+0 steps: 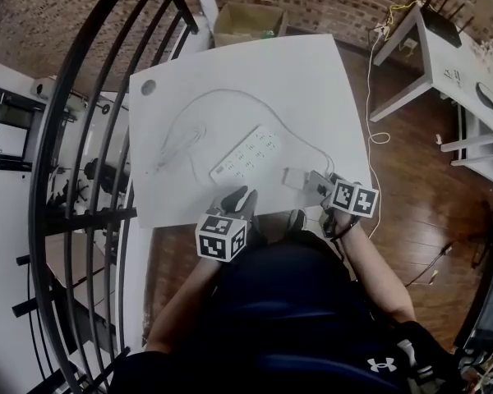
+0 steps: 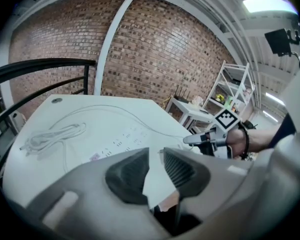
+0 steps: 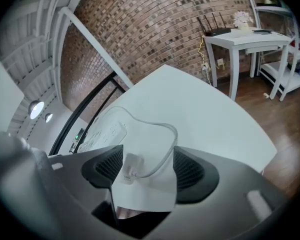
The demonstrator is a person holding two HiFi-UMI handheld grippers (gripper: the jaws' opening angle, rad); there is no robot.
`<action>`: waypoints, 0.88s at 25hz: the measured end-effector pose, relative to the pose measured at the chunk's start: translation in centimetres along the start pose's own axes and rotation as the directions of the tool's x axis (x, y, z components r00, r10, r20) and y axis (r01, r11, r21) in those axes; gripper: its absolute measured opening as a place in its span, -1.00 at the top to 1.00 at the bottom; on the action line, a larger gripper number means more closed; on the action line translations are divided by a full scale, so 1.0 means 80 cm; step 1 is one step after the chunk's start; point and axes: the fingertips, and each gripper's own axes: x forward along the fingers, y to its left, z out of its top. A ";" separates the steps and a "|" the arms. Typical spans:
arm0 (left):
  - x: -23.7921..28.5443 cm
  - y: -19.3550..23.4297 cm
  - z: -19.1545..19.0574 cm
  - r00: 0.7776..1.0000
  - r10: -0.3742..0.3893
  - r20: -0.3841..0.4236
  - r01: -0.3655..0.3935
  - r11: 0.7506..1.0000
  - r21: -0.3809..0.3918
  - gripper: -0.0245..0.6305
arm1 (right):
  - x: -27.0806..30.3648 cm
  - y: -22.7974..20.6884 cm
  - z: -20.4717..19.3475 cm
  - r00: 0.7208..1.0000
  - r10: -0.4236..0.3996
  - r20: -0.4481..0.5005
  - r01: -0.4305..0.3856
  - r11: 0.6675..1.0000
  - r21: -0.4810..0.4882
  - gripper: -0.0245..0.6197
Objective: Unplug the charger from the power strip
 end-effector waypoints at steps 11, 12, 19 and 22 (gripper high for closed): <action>0.003 -0.005 0.012 0.997 -0.069 0.034 0.068 0.998 0.012 0.64 | -0.064 -0.003 0.050 0.985 -0.034 0.170 0.019 0.996 0.086 0.08; 0.001 -0.004 0.014 0.997 -0.070 0.042 0.069 0.998 0.008 0.64 | -0.069 0.006 0.058 0.982 -0.019 0.187 0.004 0.997 0.080 0.11; -0.049 -0.002 0.066 0.978 -0.093 0.188 0.108 0.992 -0.069 0.67 | -0.094 0.138 0.100 0.955 0.199 0.219 -0.182 0.979 -0.095 0.64; -0.071 -0.012 0.094 0.962 -0.109 0.250 0.118 0.993 -0.024 0.67 | -0.111 0.205 0.102 0.922 0.321 0.217 -0.272 0.936 -0.225 0.89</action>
